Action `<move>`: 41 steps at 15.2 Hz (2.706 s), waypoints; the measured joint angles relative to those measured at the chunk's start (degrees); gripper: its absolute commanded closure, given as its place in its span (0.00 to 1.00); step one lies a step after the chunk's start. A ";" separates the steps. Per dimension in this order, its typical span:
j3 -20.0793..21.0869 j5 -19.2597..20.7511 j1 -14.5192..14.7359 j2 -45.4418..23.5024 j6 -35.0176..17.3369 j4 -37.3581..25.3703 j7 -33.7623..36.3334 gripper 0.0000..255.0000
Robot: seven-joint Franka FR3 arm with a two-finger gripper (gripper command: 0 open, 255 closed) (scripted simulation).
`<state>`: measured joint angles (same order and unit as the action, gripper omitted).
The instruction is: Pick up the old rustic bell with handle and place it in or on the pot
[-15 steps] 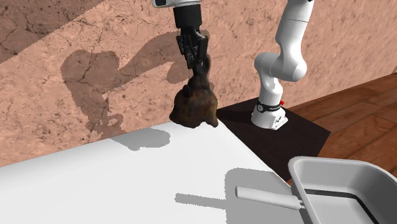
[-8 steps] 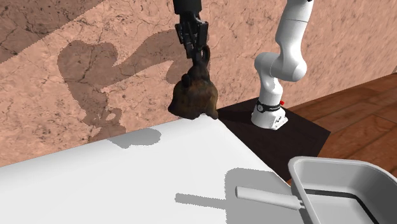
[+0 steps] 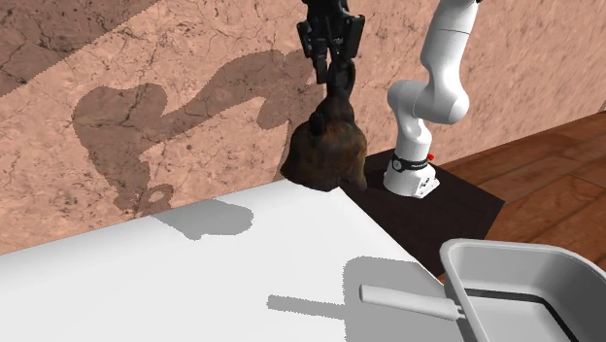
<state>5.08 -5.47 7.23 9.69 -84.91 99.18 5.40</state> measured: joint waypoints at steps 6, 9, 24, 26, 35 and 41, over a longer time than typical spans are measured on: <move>4.83 -1.38 3.39 -0.20 2.04 -3.08 8.49 1.00; 7.32 -1.80 5.11 -1.43 2.47 -5.17 12.83 1.00; 19.94 3.06 17.33 -19.32 11.29 -33.35 37.42 1.00; 20.99 4.61 19.70 -22.47 12.27 -37.45 40.22 1.00; 20.82 2.86 18.65 -18.52 3.65 -25.13 39.56 1.00; 20.57 1.80 17.98 -16.04 -1.79 -17.38 38.56 1.00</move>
<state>25.65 -3.67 25.21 -6.36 -86.70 81.79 43.96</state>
